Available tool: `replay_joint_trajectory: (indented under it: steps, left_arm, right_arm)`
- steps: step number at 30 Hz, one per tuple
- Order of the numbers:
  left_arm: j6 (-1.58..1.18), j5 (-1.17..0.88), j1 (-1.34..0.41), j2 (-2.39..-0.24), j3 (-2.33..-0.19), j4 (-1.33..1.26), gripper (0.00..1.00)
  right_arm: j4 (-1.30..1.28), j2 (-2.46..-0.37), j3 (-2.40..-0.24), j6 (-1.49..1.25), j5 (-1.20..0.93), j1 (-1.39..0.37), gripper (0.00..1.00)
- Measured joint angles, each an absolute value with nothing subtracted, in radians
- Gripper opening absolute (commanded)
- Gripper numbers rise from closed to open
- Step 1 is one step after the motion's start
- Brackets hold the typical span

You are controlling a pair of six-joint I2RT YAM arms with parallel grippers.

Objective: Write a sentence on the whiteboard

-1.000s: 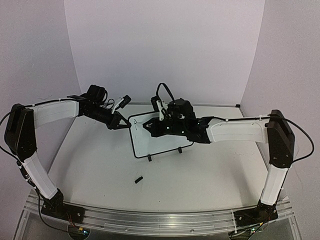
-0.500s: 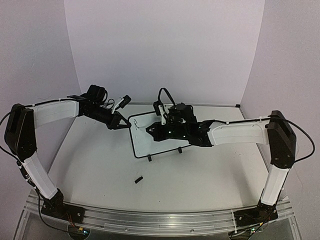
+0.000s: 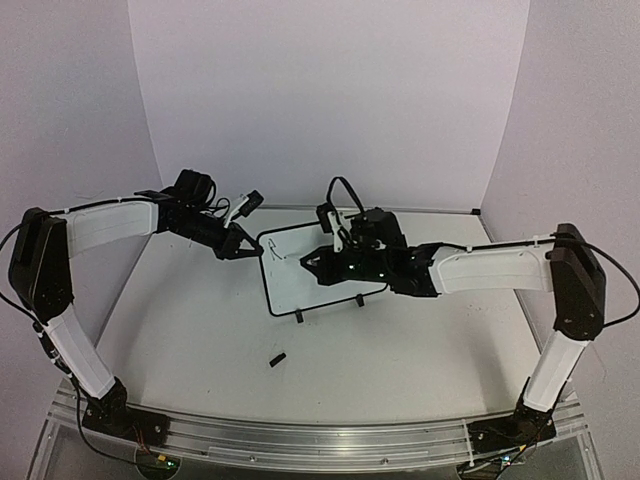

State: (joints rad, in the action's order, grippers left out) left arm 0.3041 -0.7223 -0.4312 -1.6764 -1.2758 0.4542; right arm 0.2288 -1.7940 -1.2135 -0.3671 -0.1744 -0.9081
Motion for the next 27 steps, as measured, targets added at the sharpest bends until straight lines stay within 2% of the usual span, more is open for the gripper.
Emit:
replay_joint_trajectory:
  steps: [9, 27]
  left_arm:
    - [0.308, -0.722, -0.433, -1.676, -1.276, 0.453, 0.0]
    - [0.308, -0.716, -0.439, -1.676, -1.277, 0.452, 0.0]
  right_arm:
    - [0.256, -1.678, -1.173, -0.372, -0.188, -0.891, 0.0]
    - [0.262, -1.785, -1.234, -0.377, -0.278, -0.847, 0.0]
